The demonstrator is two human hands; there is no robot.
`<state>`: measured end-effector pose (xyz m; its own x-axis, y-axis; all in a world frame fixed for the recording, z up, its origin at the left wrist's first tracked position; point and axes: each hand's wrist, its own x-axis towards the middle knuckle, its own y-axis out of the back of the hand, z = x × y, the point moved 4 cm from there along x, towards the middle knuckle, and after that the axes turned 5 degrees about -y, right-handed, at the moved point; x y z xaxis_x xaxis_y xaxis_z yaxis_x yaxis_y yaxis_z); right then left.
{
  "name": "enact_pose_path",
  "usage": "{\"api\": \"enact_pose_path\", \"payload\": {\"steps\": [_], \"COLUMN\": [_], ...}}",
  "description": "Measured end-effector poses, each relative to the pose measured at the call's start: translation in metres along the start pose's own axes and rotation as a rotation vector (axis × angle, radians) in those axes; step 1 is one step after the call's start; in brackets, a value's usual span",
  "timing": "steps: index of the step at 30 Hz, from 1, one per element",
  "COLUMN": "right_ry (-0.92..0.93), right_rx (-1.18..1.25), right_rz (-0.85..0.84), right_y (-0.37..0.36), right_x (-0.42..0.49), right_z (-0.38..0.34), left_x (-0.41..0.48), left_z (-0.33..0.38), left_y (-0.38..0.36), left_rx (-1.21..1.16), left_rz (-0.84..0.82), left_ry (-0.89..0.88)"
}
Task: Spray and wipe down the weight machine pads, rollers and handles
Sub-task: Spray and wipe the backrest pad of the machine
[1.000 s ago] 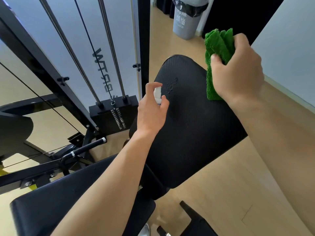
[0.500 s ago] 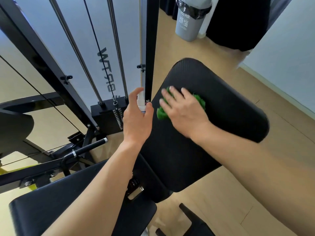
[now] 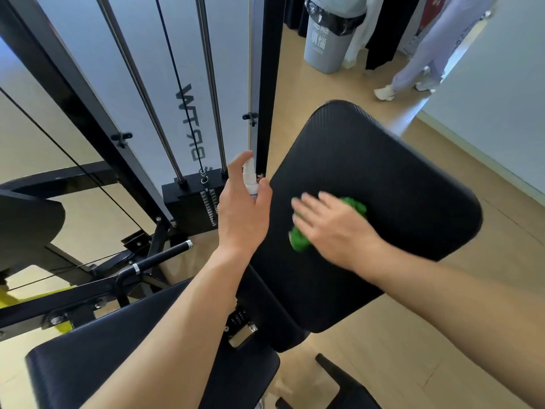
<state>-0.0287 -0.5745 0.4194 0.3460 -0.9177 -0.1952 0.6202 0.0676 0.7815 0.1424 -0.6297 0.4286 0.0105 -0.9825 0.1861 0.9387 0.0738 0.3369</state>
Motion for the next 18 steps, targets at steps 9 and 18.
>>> {"api": "enact_pose_path", "payload": {"steps": [9, 18], "right_ry": [-0.356, -0.04], "right_rx": [-0.002, 0.207], "right_rz": [0.205, 0.374], "right_y": [0.041, 0.012], "right_x": [0.032, -0.064], "right_z": [0.085, 0.032], "left_x": [-0.009, 0.0], "left_z": [0.008, 0.033], "left_y": [-0.007, -0.027], "left_rx": [-0.001, 0.045], "left_rz": [-0.026, -0.153], "left_ry": [0.009, -0.13]}}
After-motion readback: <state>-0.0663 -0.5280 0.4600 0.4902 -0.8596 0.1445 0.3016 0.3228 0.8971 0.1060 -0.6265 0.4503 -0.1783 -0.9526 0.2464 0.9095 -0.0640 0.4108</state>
